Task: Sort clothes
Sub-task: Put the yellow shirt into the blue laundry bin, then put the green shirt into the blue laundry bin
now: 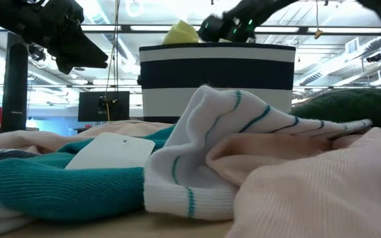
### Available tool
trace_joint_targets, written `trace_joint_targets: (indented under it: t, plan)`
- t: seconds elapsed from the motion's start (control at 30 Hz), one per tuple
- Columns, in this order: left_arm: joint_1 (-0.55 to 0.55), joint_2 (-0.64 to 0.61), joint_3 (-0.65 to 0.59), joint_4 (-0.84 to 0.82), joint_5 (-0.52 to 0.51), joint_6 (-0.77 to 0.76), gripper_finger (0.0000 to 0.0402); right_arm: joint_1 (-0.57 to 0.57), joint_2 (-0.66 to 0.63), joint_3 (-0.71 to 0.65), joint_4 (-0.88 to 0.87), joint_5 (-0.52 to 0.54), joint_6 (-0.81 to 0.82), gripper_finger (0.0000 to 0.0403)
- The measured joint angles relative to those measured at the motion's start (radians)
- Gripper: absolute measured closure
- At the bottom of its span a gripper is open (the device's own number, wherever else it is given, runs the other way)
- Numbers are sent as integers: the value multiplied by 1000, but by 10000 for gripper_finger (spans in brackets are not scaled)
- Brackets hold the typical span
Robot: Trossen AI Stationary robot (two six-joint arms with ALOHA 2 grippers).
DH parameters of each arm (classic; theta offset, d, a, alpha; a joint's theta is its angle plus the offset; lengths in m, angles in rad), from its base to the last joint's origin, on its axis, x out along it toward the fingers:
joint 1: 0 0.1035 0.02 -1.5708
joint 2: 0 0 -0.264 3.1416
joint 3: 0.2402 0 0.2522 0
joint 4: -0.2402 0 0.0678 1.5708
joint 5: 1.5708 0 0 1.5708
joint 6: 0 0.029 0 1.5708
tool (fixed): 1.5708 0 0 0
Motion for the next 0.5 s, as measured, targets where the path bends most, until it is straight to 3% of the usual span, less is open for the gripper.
trace_joint_targets:
  t: [0.23, 0.5]
  plan:
    - [0, 0, 0, 0, 0, 0, 245, -1, -202, 0, -30, 94, -27, 261]
    - [0, 0, 0, 1, 0, 0, 245, 22, -387, 2, -137, 108, -32, 261]
